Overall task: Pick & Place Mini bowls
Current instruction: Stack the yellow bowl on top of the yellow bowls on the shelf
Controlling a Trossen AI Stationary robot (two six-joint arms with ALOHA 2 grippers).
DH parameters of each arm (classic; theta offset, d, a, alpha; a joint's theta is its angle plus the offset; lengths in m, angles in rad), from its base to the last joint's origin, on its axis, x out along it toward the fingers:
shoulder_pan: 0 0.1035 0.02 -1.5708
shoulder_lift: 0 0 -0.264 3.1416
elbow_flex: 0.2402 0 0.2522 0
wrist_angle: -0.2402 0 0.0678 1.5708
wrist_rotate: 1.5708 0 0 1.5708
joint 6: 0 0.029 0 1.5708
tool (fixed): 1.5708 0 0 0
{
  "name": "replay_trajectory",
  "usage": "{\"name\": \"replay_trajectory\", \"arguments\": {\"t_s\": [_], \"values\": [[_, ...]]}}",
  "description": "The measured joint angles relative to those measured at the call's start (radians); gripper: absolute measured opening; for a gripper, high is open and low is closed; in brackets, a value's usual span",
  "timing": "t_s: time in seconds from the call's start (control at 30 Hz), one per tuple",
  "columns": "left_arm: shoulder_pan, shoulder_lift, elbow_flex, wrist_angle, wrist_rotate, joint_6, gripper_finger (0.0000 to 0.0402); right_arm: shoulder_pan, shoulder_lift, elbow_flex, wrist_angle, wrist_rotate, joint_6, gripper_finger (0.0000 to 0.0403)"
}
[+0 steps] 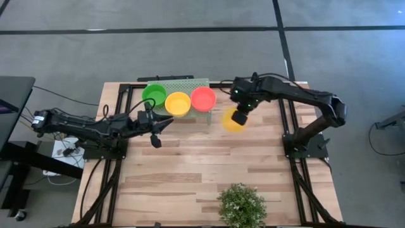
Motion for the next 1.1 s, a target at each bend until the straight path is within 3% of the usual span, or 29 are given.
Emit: {"name": "replay_trajectory", "arguments": {"t_s": [0.13,0.3,0.5,0.73,0.93,1.1], "values": [[0.0,-0.015,0.0,-0.043,0.0,0.009,0.0062,0.057,0.0,0.111,0.067,0.055,0.126,0.0004],[0.0,-0.016,-0.001,-0.085,0.0,0.009,0.0062,0.088,0.0,0.215,0.122,0.041,0.251,0.0004],[0.0,-0.015,-0.001,-0.098,0.0,0.009,0.0062,0.09,0.01,0.241,0.29,0.029,0.312,0.0002],[-0.001,-0.037,-0.001,-0.099,0.0,0.006,0.0062,0.084,0.141,0.319,0.376,0.0,0.217,0.0002],[-0.004,-0.094,-0.001,-0.119,-0.011,0.005,0.0062,0.071,0.35,0.542,0.337,-0.096,0.115,0.0004],[-0.004,-0.108,0.0,-0.127,-0.011,0.003,0.0062,0.056,0.495,0.756,0.268,-0.101,0.044,0.0003]]}}
